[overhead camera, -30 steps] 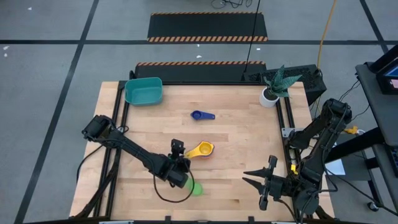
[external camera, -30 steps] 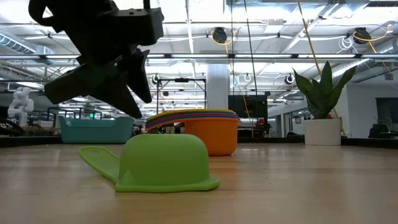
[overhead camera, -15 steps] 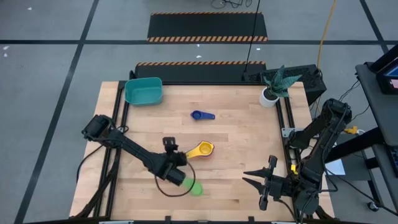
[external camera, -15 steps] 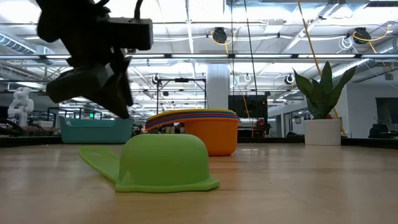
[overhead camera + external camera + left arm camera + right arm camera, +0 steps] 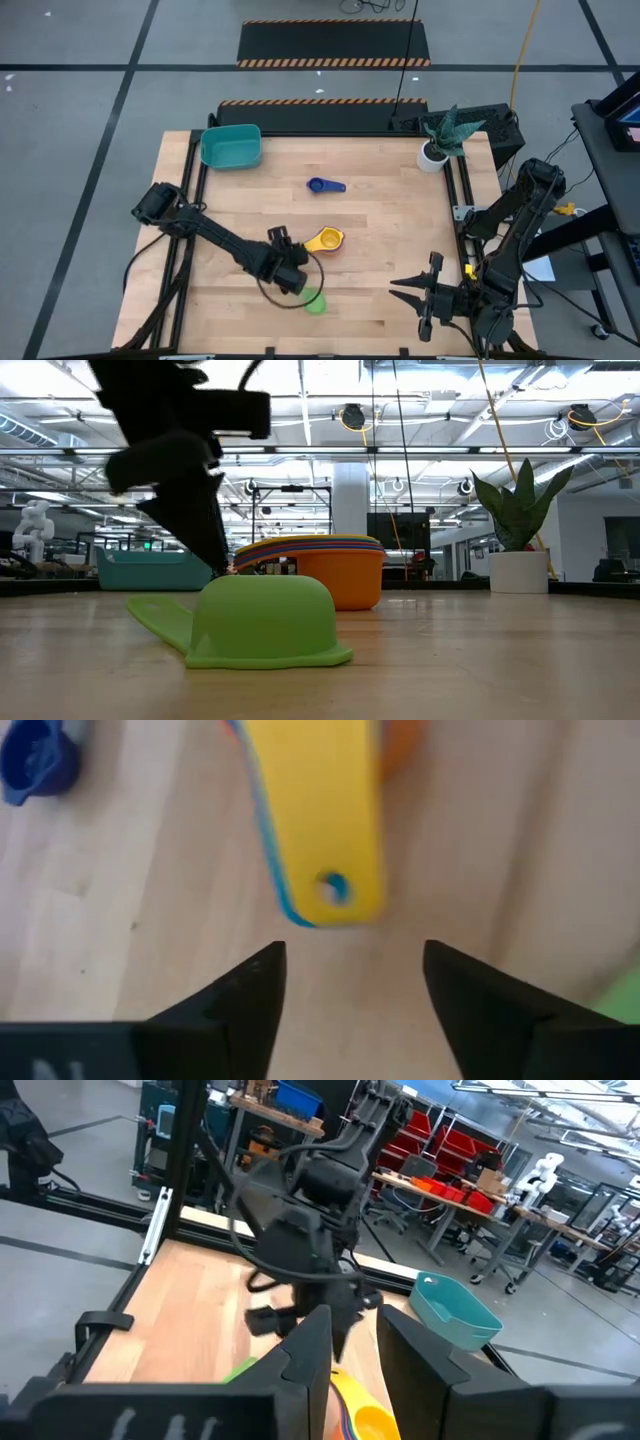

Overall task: Nest measuring cups in basket
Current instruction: Stack the yellow measuring cup on top of the light blue measuring cup

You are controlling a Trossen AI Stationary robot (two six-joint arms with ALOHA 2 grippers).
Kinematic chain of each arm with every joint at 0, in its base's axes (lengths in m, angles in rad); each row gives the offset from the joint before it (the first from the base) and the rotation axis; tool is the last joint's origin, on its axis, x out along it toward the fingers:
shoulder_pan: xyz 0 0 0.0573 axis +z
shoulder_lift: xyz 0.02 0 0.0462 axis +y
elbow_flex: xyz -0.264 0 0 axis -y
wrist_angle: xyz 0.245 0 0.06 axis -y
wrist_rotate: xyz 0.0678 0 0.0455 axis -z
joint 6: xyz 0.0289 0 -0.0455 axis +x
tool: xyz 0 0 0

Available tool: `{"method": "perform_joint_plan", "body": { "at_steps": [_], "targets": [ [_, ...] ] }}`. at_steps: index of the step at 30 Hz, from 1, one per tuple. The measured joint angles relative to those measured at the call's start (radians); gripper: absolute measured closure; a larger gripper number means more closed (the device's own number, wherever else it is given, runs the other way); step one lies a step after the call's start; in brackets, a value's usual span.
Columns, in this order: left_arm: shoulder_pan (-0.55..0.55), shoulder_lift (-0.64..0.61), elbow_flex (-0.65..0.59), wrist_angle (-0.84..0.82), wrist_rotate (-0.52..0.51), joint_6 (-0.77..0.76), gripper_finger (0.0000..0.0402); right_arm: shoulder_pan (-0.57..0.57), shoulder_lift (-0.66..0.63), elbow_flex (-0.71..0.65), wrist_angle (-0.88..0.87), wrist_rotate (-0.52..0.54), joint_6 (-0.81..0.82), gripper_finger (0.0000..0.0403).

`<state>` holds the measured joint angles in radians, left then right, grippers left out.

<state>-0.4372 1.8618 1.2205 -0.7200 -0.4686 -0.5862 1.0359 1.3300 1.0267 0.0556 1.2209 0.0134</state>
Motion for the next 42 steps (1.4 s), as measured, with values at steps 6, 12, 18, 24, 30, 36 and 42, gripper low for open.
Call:
{"method": "perform_joint_plan", "body": {
  "at_steps": [6,12,18,24,30,36,42],
  "targets": [
    [0.085,0.0,0.0,0.011,0.07,0.016,0.0112,0.0,0.0,0.0,0.001,0.0,-0.016,0.0325],
    [0.15,0.0,0.0,0.052,0.152,0.079,0.0096,0.0,0.0,0.0,0.001,0.0,-0.021,0.0325],
    [0.189,0.0,0.0,0.097,0.274,0.1,0.0138,0.0,0.0,0.0,0.001,0.0,-0.021,0.0325],
    [0.211,0.0,0.0,0.104,0.316,0.158,0.0216,0.0,0.0,0.0,0.001,0.0,-0.021,0.0325],
    [0.214,0.0,0.0,0.125,0.315,0.173,0.0263,0.0,0.0,0.0,0.001,0.0,-0.021,0.0325],
    [0.213,0.0,0.0,0.135,0.278,0.158,0.0198,0.0,0.0,0.0,0.001,-0.008,-0.021,0.0325],
    [0.206,0.0,0.0,0.134,0.25,0.154,0.0115,0.0,0.0,0.0,0.006,-0.022,-0.021,0.0325]
  ]
}}
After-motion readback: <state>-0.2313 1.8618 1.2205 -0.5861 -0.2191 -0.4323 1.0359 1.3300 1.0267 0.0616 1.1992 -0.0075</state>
